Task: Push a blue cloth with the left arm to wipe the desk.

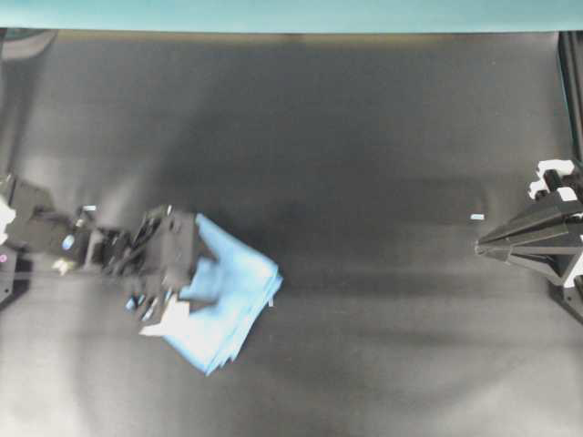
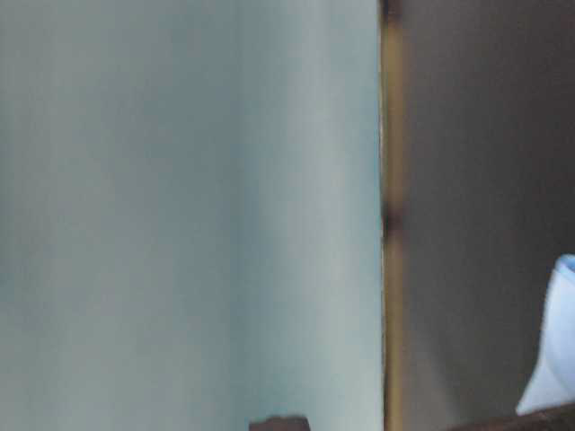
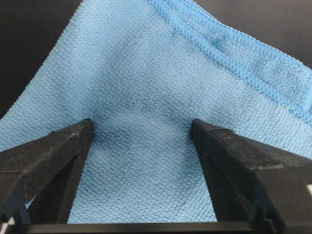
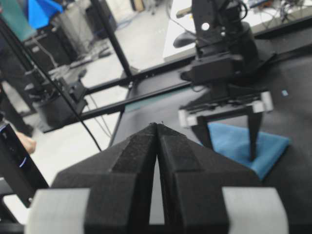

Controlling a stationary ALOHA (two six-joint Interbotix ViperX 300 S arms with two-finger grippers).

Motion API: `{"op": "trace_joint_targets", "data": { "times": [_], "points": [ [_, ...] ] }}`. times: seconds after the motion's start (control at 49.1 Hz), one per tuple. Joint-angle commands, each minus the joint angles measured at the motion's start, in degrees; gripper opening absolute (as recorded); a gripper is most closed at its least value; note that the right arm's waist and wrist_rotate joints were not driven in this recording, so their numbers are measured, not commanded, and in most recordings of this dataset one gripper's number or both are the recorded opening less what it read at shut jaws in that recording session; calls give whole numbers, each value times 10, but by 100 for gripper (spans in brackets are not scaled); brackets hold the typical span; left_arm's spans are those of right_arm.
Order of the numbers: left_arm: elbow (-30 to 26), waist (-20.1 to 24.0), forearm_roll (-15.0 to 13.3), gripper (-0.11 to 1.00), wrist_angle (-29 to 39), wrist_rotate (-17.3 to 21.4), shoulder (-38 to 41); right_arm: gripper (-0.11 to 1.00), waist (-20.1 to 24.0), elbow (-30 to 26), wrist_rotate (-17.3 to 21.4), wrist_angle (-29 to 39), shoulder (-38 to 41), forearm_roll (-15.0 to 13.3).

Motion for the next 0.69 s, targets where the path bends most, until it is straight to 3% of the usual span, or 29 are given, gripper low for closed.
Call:
{"op": "trace_joint_targets", "data": {
  "times": [0.0, 0.468, 0.672],
  "points": [
    [8, -35, 2, 81, 1, -9, -10, 0, 0, -4, 0, -9, 4, 2],
    [31, -181, 2, 81, 2, -78, -40, 0, 0, -4, 0, -16, 7, 2],
    [34, -197, 2, 81, 2, -86, -40, 0, 0, -4, 1, -16, 7, 4]
  ]
}}
